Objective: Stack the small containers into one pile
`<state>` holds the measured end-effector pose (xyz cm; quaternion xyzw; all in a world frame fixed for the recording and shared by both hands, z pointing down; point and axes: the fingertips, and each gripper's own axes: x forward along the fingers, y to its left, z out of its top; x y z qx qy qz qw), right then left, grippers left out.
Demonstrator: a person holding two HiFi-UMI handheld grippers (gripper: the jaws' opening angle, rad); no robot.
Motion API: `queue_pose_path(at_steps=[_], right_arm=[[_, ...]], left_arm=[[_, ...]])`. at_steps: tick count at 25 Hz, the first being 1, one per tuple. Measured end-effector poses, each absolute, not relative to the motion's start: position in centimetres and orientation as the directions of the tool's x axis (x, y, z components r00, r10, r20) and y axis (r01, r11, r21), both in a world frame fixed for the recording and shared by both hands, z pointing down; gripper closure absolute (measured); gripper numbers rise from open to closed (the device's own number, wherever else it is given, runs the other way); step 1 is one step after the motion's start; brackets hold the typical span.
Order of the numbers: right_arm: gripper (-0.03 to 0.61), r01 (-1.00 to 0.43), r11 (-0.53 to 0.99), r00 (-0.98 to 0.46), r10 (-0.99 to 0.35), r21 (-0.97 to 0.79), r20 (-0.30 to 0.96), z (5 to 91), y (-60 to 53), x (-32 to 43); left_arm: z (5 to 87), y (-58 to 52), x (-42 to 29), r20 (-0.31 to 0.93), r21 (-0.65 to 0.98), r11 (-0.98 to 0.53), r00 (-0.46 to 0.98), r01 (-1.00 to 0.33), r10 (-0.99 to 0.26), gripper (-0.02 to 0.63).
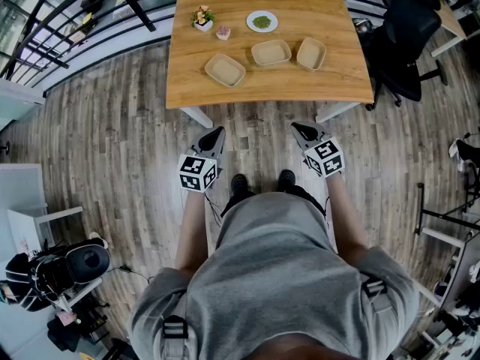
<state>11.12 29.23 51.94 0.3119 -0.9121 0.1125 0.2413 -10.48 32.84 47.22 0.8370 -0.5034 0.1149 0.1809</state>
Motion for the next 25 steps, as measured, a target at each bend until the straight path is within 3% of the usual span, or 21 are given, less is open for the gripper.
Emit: queue_pose_path(at_steps=[10, 25], right_arm=[[0.574, -0.652, 0.759, -0.665, -0.566, -0.009, 0.487, 51.6, 30.1, 3.7], [0.571, -0.737, 0.676, -0.6, -0.661, 0.01, 0.45, 50.5, 31.5, 3.0]], left_arm=[[48.4, 33.9, -17.5, 0.36, 0.161, -0.467, 0.492, -0.87, -0.793, 0.594], [47.5, 34.3, -18.2, 0.363, 0.077, -0.561, 0.547, -0.824, -0.754, 0.592]])
